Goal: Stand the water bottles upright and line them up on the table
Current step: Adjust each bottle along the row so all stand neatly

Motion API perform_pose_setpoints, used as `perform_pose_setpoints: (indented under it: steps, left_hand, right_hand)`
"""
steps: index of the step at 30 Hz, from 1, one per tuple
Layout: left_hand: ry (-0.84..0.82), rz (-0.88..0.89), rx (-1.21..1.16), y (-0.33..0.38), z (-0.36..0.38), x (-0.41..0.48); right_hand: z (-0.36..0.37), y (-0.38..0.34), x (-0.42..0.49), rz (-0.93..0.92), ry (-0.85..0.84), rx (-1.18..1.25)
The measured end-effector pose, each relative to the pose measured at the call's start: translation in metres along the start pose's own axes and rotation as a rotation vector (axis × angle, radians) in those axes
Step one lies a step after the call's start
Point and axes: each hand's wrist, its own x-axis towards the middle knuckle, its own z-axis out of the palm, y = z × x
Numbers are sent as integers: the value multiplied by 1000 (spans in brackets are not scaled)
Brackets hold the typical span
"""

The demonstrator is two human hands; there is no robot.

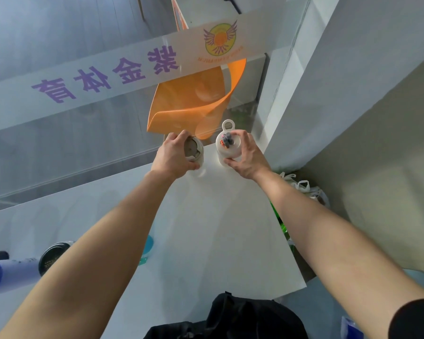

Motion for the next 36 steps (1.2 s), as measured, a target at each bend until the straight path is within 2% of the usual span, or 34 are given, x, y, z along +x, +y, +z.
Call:
perform_pose_setpoints:
  steps: [7,15,22,24,27,31,33,36]
  left_hand:
    - [10,1,-1,-1,3,-1]
    - [7,29,129,0,2,-1]
    - [-44,-13,156,-12,-15,-15]
    - [-17,-17,164,-25,-27,-29]
    - [21,-50,165,-51,-43,-61]
    - [73,-110,137,-99,-67,-116]
    - [107,-145,134,-121,-83,-143]
    - [172,-187,131,-152,-103,-182]
  right_hand:
    - [-3,-1,4,20,-54,-32]
    - [-24,-13,-4,78,-97,-133]
    - [-20,-13,-54,140,129,-261]
    - [-4,-14,-73,194,26,-314]
    - [26,-30,-95,231,-233,-388]
    - [70,-86,-111,28,-551,-395]
    - [92,-124,-118,-99,-602,-360]
    - [118,-182,-128,-291,-546,-269]
